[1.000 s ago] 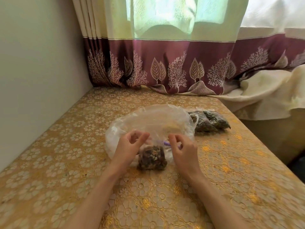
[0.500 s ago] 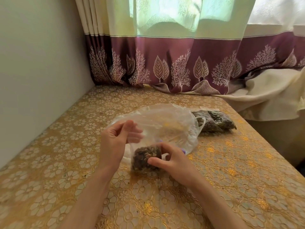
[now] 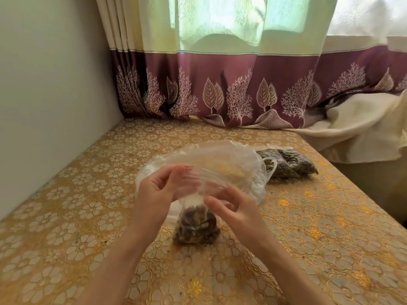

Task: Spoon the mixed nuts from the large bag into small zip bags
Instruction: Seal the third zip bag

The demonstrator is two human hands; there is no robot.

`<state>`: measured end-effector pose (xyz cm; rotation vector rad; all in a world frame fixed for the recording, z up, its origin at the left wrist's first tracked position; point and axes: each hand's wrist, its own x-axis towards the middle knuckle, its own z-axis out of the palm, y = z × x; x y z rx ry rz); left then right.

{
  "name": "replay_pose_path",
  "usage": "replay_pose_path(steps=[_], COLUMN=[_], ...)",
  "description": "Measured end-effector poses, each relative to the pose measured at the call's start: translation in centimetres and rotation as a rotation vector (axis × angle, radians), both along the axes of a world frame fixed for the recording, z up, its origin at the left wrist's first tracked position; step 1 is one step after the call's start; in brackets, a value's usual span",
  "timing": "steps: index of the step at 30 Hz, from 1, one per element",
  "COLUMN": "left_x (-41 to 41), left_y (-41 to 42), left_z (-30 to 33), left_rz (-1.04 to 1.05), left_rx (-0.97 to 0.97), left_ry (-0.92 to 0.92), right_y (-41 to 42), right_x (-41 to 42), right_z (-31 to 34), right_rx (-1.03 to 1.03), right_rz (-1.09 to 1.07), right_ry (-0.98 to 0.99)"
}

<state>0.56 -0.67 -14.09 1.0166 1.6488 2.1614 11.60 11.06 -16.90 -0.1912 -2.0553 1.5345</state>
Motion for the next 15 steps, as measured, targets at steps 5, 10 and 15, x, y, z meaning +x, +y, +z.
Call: replay_pose_path(steps=[5,10,15], left_x=[0.5,0.8,0.4], left_y=[-0.1,-0.3,-0.5], left_z=[0.3,0.7,0.5], left_rz=[0.016,0.036,-0.018], left_rx=[0.03,0.036,-0.016], left_ry=[0.023,0.056,0.026], right_y=[0.2,0.5,0.6], right_x=[0.1,0.7,1.1], right_z=[0.7,1.6,2.1], right_rx=[-0.107,-0.29,-0.284], right_rz=[-0.062,-0.099,-0.142], right_ry=[0.162,0.223,0.237])
